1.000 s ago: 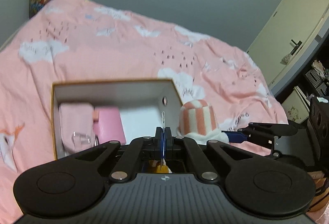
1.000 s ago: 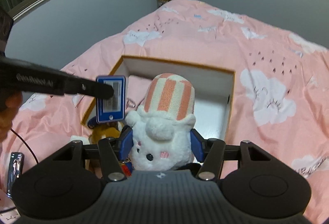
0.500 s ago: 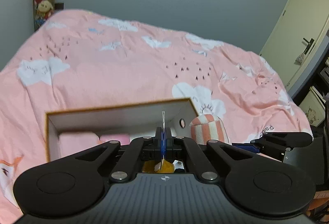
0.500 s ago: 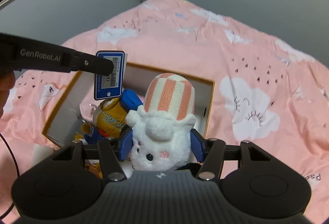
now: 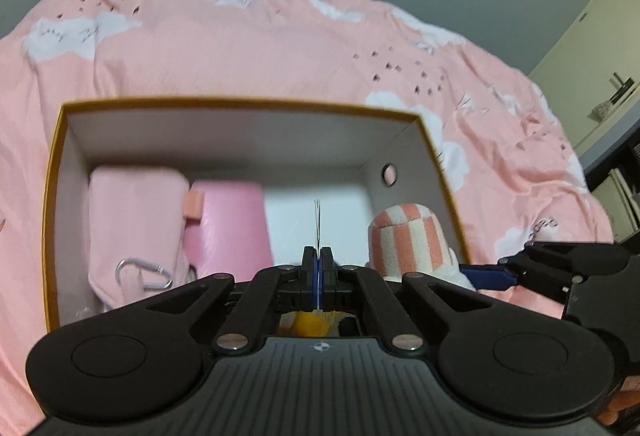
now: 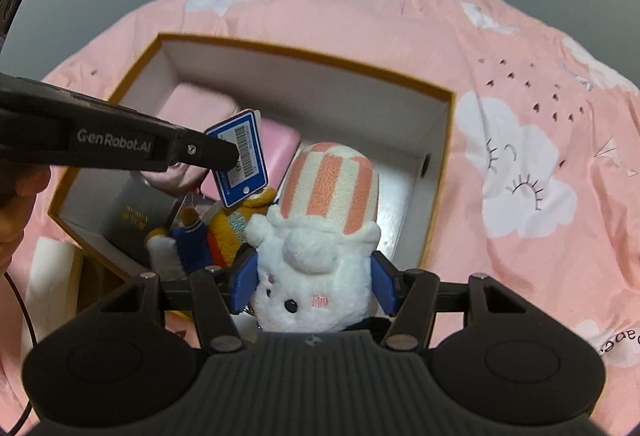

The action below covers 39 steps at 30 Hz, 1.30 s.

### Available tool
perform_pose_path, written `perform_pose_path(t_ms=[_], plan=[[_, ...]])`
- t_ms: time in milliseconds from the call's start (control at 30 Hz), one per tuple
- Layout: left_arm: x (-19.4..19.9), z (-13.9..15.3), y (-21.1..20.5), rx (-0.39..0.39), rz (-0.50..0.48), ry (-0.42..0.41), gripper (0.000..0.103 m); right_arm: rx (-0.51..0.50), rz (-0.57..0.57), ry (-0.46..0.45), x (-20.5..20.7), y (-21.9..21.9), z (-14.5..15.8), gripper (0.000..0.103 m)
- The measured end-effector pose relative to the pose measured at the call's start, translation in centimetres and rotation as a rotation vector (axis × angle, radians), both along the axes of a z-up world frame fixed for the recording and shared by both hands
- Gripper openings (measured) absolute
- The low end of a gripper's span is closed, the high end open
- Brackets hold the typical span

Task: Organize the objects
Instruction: 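Lower the plush dog into the orange box with the left tool while the right tool lowers the bunny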

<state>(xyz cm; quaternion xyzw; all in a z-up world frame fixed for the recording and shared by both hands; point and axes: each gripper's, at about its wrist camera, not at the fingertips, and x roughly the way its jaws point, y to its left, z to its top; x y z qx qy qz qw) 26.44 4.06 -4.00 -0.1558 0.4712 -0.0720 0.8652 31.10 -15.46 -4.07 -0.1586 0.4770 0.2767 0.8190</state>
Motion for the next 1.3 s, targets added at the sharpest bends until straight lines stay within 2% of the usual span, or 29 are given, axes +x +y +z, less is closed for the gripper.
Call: perform_pose_path(t_ms=[167, 267, 367, 467, 567, 767, 867, 1033, 1300], plan=[[-0.4, -1.1, 0.5, 0.000, -0.006, 0.044, 0.004, -0.046, -0.019, 0.106, 1.0, 1.2, -1.2, 0.061], [-0.5, -1.5, 0.8, -0.007, -0.021, 0.074, 0.008, -0.085, -0.035, 0.132, 1.6, 1.9, -2.0, 0.062], [-0.8, -2.0, 1.0, -0.007, -0.039, 0.101, 0.019, -0.114, -0.061, 0.160, 2.2, 2.3, -2.8, 0.063], [-1.1, -2.7, 1.2, -0.032, -0.060, 0.138, 0.025, -0.110, -0.077, 0.195, 2.6, 2.3, -3.3, 0.065], [-1.3, -3.6, 1.3, -0.067, -0.073, 0.179, 0.026, -0.095, -0.088, 0.223, 3.0, 2.0, -3.5, 0.067], [-1.6, -4.7, 1.2, -0.089, -0.056, 0.205, 0.026, -0.074, -0.103, 0.267, 3.6, 1.3, -3.4, 0.067], [-1.6, -4.8, 1.2, -0.103, -0.047, 0.207, 0.024, -0.079, -0.089, 0.287, 3.7, 1.3, -3.5, 0.059], [-1.3, -5.2, 0.7, -0.143, -0.037, 0.230, 0.020, -0.132, -0.075, 0.255, 3.8, 2.0, -4.5, 0.059], [-1.5, -5.4, 0.4, -0.135, -0.012, 0.239, 0.015, -0.297, 0.075, 0.149, 2.5, 4.4, -6.1, 0.062]])
